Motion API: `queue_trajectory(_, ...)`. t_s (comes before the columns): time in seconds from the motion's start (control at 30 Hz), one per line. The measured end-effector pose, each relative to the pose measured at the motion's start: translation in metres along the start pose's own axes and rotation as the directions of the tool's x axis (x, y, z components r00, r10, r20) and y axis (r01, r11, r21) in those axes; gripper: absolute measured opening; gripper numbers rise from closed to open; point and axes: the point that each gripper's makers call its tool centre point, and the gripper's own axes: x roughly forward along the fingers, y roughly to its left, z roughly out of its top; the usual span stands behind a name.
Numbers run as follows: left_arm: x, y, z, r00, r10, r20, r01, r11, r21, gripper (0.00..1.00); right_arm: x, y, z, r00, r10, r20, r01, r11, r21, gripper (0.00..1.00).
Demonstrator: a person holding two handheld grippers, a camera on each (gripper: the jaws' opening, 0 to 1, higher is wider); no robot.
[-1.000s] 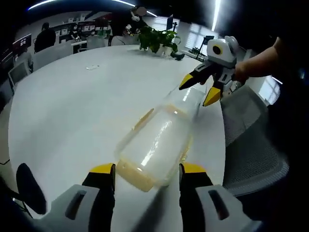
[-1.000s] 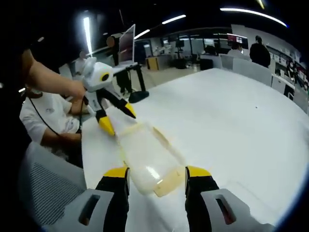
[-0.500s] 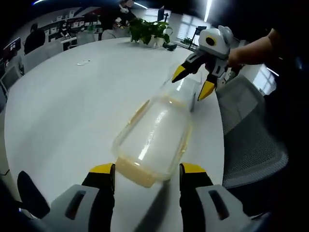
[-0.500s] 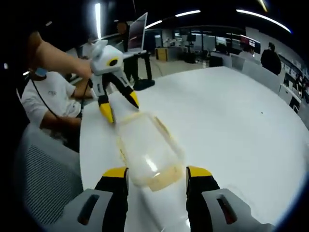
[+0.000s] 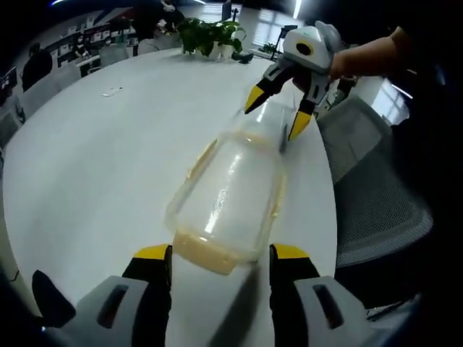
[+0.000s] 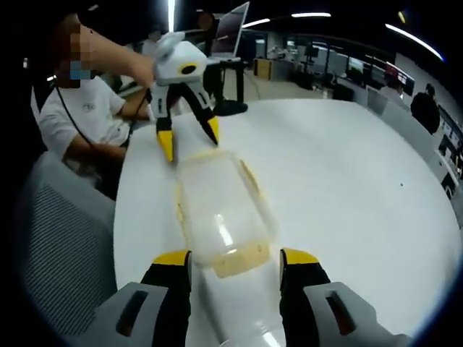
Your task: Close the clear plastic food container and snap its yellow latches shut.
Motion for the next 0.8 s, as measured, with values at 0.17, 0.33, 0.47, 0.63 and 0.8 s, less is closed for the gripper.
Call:
queue_trajectory(0.17, -0.0005, 0.0003, -0.0026, 0.999, -0.005, -0.031, 0.006, 0.999, 0.038, 0.53, 0.0008, -0.0013, -0.0033, 1.000, 0.004, -0.021, -0.004, 1.000, -0.026, 0.47)
queue_trajectory(0.33, 0.0010, 0.0023, -0.0030, 0.999, -0.009, -0.051, 0.013, 0.997, 0.077, 0.52, 0.0012, -0.0060, -0.0037, 1.000, 0.004, -0.024, -0.005, 1.000, -0.031, 0.46)
queue_trajectory(0.47, 0.0025, 0.0041, -0.0075, 0.995, 0.000, -0.095, 0.013, 0.991, 0.136, 0.49, 0.0021, -0.0057, -0.0043, 0.999, 0.019, -0.033, -0.020, 0.999, -0.042, 0.46)
queue_trajectory(0.63, 0.0044, 0.0067, -0.0096, 0.992, 0.008, -0.125, 0.016, 0.982, 0.188, 0.49, 0.0041, -0.0026, -0.0069, 0.997, 0.037, -0.061, -0.042, 0.996, -0.077, 0.45)
queue_trajectory(0.8, 0.0044, 0.0076, -0.0100, 0.990, 0.010, -0.140, 0.022, 0.974, 0.225, 0.48, 0.0069, 0.0001, -0.0081, 0.996, 0.045, -0.077, -0.052, 0.994, -0.099, 0.45)
